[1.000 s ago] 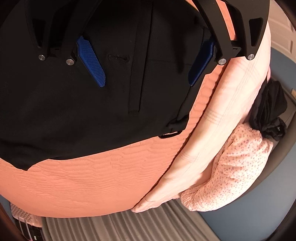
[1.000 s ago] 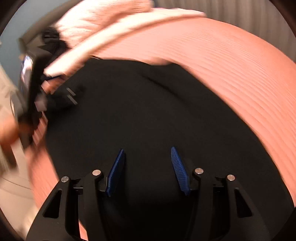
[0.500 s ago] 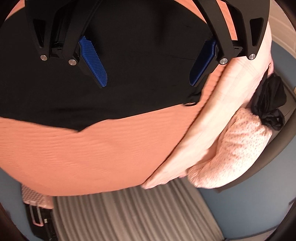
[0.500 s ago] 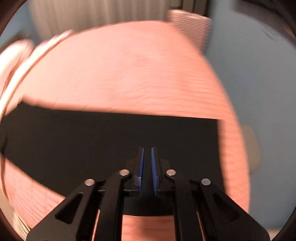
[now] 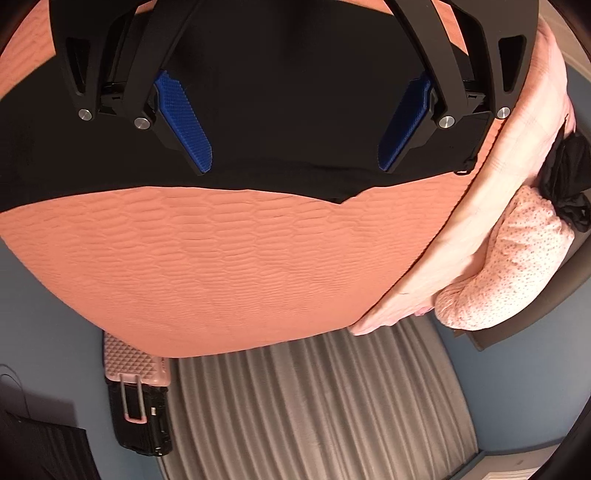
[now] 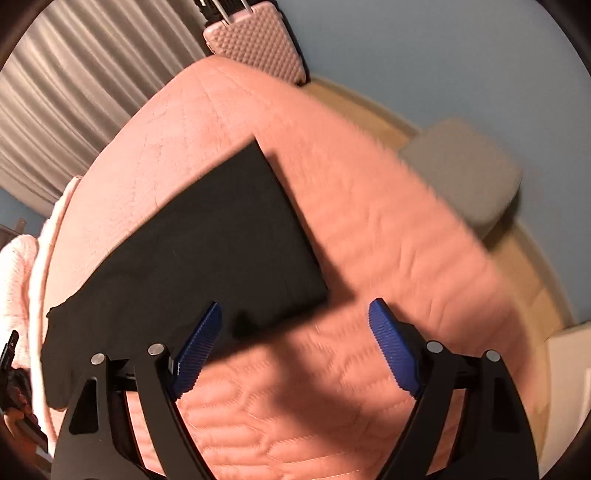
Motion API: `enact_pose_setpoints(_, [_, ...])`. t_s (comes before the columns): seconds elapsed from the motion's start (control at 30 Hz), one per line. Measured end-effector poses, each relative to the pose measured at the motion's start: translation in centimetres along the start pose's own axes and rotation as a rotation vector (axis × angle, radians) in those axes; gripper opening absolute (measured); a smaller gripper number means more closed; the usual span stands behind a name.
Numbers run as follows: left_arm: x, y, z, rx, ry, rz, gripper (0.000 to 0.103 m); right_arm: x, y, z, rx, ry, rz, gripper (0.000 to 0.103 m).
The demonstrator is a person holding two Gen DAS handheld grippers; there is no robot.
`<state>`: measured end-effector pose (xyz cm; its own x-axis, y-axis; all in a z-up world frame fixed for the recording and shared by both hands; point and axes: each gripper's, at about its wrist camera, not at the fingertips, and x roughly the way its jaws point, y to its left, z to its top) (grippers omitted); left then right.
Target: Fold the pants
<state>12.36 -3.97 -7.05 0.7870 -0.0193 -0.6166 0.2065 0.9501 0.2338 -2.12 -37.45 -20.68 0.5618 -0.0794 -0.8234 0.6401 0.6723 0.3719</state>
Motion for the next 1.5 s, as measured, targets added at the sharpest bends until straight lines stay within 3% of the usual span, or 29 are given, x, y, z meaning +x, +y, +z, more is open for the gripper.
enact_pose_setpoints(0.17, [-1.6, -3.3, -0.4, 0.083, 0.005, -0.011, 0.090, 2.2, 0.8, -0.2, -0.013, -0.057, 0.100, 0.082])
enact_pose_setpoints(0.37, [-2.3, -4.8, -1.6, 0.120, 0.030, -0.018, 0.090, 5.0, 1.6, 2.3, 0.004, -0.079, 0.129, 0.080])
enact_pose_setpoints(0.43, [-2.4, -4.5, -2.2, 0.135, 0.037, -0.005, 0.090, 4.2, 0.6, 2.0, 0.012, -0.087, 0.110, 0.059])
enact_pose_setpoints(0.47, [-2.3, -4.2, -2.4, 0.135, 0.043, -0.004, 0.090, 4.2, 0.0, 2.0, 0.035, -0.081, 0.129, 0.032])
enact_pose_setpoints(0.5, [-2.2, -3.8, -2.6, 0.133, 0.052, -0.006, 0.090, 4.0, -1.0, 1.7, 0.072, -0.074, 0.174, 0.019])
enact_pose_setpoints(0.57, [-1.9, -2.5, -3.3, 0.122, 0.074, 0.008, 0.090, 3.9, -1.3, 1.5, 0.104, -0.064, 0.202, 0.014])
enact_pose_setpoints(0.67, [-1.6, -0.2, -4.2, 0.120, 0.094, 0.050, 0.090, 1.6, 2.8, 2.6, -0.011, -0.117, 0.143, 0.012])
enact_pose_setpoints(0.77, [-1.4, 2.6, -5.3, 0.112, 0.111, 0.104, 0.090, -2.4, 10.5, 3.3, -0.194, -0.169, 0.160, 0.012])
enact_pose_setpoints(0.87, [-1.1, 5.6, -6.2, 0.067, 0.128, 0.123, 0.090, -4.2, 21.2, 2.2, -0.426, -0.150, 0.218, 0.012])
enact_pose_setpoints(0.97, [-0.7, 8.8, -7.1, 0.011, 0.144, 0.125, 0.090, -3.1, 31.5, -1.5, -0.616, -0.073, 0.299, 0.012])
enact_pose_setpoints(1.1, [-0.6, 12.8, -8.3, -0.039, 0.156, 0.141, 0.090, 2.8, 40.7, -8.8, -0.751, 0.097, 0.365, 0.012])
enact_pose_setpoints(1.23, [0.0, 16.2, -9.5, -0.086, 0.177, 0.157, 0.090, 12.3, 44.3, -17.0, -0.813, 0.298, 0.329, 0.012])
enact_pose_setpoints(1.27, [0.2, 17.1, -9.9, -0.100, 0.187, 0.161, 0.090, 12.7, 44.4, -18.3, -0.828, 0.244, 0.324, 0.014])
enact_pose_setpoints(1.3, [0.3, 17.8, -10.3, -0.108, 0.194, 0.163, 0.090, 12.0, 44.4, -18.8, -0.832, 0.200, 0.336, 0.021])
enact_pose_setpoints(1.33, [0.4, 18.5, -10.6, -0.114, 0.194, 0.165, 0.090, 11.4, 44.4, -19.1, -0.834, 0.208, 0.336, 0.028])
enact_pose_setpoints(1.4, [0.7, 19.9, -11.2, -0.116, 0.195, 0.179, 0.090, 10.0, 44.4, -19.3, -0.844, 0.201, 0.318, 0.060])
enact_pose_setpoints(1.47, [1.2, 21.0, -11.8, -0.120, 0.198, 0.183, 0.090, 7.9, 43.9, -19.1, -0.890, 0.156, 0.325, 0.073])
enact_pose_setpoints(1.5, [1.4, 21.4, -12.0, -0.127, 0.200, 0.186, 0.090, 6.7, 43.7, -18.9, -0.898, 0.147, 0.341, 0.073])
